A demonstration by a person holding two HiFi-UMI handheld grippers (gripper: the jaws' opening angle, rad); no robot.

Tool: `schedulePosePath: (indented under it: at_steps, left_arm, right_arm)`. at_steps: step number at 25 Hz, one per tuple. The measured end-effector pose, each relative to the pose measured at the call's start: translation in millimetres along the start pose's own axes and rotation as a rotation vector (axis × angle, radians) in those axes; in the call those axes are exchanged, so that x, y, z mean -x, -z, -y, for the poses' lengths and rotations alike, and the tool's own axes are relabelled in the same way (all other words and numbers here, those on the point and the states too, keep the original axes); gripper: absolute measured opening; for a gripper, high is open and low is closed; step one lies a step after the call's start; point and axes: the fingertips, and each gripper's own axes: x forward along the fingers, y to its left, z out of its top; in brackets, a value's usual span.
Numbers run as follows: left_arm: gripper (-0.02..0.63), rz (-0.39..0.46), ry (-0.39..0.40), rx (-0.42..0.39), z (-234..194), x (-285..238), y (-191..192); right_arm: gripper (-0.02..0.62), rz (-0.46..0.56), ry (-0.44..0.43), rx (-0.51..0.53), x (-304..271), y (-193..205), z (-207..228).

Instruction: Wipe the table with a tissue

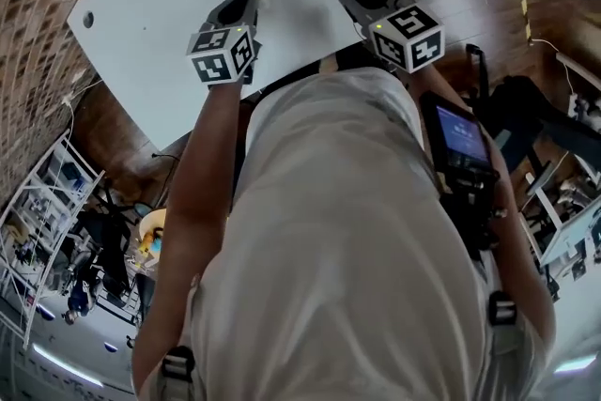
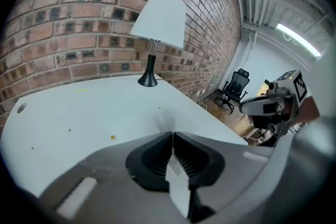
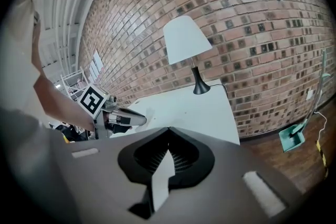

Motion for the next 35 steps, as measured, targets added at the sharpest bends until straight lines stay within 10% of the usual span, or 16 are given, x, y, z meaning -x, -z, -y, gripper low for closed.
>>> schedulePosePath:
  at_steps: [16, 35]
  left_arm:
    - [0.021, -0.076, -0.043, 0.042, 22, -51, -13]
    - [0.021, -0.099, -0.246, 0.06, -55, -105, -68]
  right_arm:
    - [0.008, 0.002, -0.085, -0.032, 8, 10, 21]
    - [0.008, 0.007, -0.066, -0.071, -4, -6, 61]
